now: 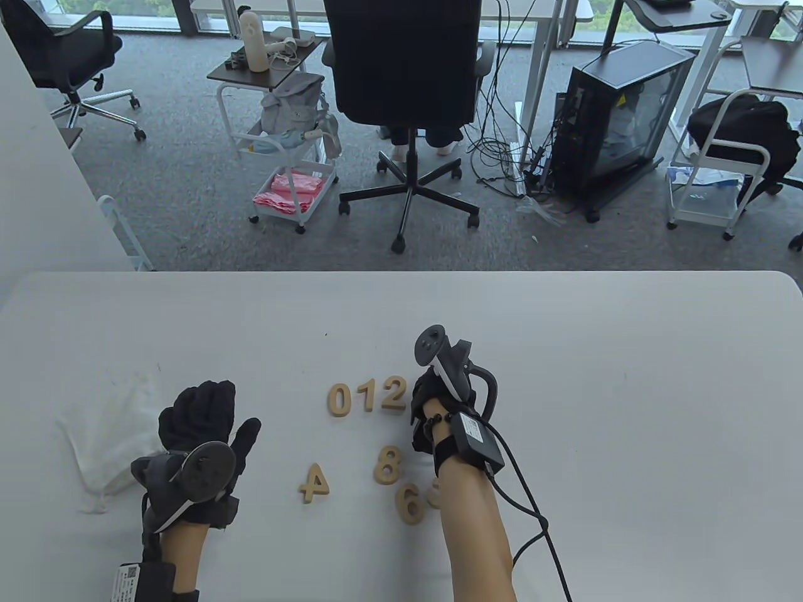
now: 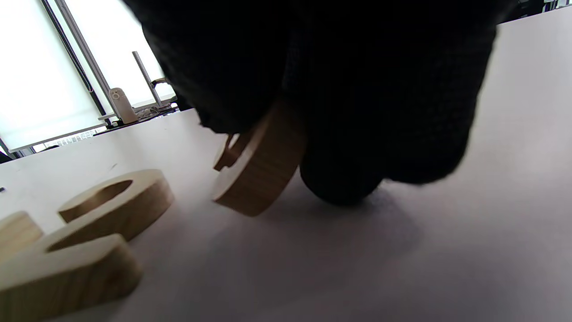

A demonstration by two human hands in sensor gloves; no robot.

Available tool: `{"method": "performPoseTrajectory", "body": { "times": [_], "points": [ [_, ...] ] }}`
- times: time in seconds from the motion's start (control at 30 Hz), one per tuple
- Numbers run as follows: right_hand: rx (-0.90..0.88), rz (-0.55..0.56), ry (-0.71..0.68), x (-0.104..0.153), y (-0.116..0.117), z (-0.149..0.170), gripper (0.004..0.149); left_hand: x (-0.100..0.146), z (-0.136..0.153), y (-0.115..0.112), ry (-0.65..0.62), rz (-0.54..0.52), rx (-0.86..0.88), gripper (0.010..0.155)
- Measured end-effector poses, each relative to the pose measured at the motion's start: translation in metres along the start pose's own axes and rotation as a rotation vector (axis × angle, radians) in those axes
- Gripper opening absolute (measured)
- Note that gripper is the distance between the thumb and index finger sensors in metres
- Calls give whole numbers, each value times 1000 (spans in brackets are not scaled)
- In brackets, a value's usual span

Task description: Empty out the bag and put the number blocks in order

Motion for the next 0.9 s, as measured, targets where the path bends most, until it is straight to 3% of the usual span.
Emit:
{"method": "performPoseTrajectory", "body": {
  "times": [0.53,0.9],
  "points": [
    [208,-42,-138,-3,13,-18,47,0,0,0,-3,5,-2,72],
    [188,-54,-116,2,6,-16,51,0,0,1,-2,3,2,73]
  ]
}}
Point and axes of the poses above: the tracker on the back of each hand, its own z axis roughly to the little-finger side, its own x axis roughly from the fingertips to the wrist, y = z × x, the point moved 5 cm from there along -x, roughly from the wrist to the fingertips, and after that the axes turned 5 degrees about -y, right-handed, at the moved point
